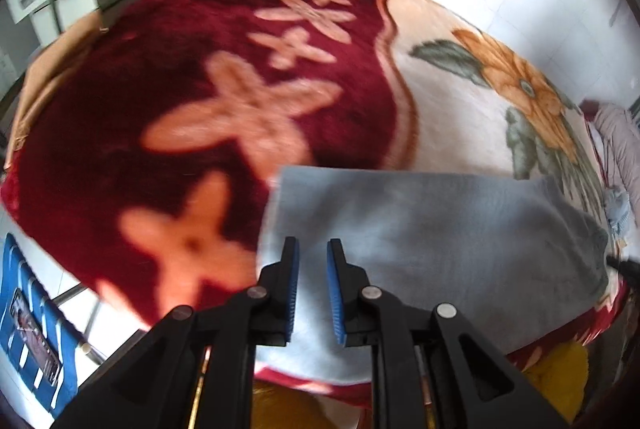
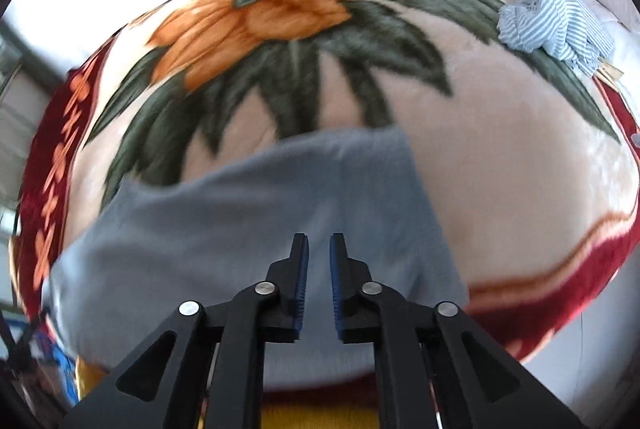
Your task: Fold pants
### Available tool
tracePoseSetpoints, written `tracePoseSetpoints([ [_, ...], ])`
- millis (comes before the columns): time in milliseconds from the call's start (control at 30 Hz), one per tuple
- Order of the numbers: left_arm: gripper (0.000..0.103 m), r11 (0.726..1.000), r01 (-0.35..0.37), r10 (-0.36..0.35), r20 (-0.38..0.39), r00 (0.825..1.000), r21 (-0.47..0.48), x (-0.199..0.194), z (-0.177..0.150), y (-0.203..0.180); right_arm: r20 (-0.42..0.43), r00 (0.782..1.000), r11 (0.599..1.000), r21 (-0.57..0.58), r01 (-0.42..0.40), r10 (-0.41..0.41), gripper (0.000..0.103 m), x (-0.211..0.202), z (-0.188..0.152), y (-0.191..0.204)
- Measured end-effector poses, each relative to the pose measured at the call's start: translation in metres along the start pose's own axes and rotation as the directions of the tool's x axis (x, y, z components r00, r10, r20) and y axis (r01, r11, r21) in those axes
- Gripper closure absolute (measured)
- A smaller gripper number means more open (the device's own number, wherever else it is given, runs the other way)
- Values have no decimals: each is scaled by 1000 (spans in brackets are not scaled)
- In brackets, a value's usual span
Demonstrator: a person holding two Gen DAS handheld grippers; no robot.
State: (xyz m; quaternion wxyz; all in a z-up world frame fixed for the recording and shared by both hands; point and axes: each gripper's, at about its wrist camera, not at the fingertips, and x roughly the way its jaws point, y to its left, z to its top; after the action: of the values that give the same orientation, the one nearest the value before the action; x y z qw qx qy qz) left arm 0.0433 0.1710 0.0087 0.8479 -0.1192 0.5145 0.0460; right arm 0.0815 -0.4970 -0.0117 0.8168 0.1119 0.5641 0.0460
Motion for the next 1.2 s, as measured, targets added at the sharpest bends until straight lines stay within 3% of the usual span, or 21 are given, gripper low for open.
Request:
tracePoseSetpoints([
  [200,83,994,24,-29,-39,999,-104,-6,-14,32,-110,991,997,-17,70,-71,86,52,-33,-13],
  [300,83,991,61,-68,-49,996,-122,-9,-24,33,-48,998,996,88,-29,34,86,59,-41,-34],
  [367,81,991,77,-83,-49,995,-111,-10,-28,28,-37,992,974,200,-108,118,86,57,-43,-50],
  [467,77,991,90,-95,-49,994,-98,-10,-32,19,-14,978,942,272,-198,210,86,60,-47,-67],
  [567,75,989,120,-124,-39,992,-86,-13,-33,10,-42,973,944,253,-210,228,86,58,-49,-68],
  [633,66,991,117,-120,-30,992,-71,-16,-33,6,-93,976,958,230,-170,195,86,54,-45,-64],
  [733,55,993,106,-107,-15,994,-57,-20,-31,3,-105,990,982,175,-77,97,78,40,-42,-43],
  [833,54,993,101,-102,-15,995,-60,-19,-28,3,-72,997,998,51,-26,29,74,20,-51,-7],
  [1033,52,991,121,-122,-18,992,-65,-14,-25,1,-55,993,989,-102,-108,103,67,-10,-84,81],
  [1200,49,989,137,-139,-28,990,-50,-6,-23,-4,-72,990,967,-217,-131,118,67,-5,-110,142],
])
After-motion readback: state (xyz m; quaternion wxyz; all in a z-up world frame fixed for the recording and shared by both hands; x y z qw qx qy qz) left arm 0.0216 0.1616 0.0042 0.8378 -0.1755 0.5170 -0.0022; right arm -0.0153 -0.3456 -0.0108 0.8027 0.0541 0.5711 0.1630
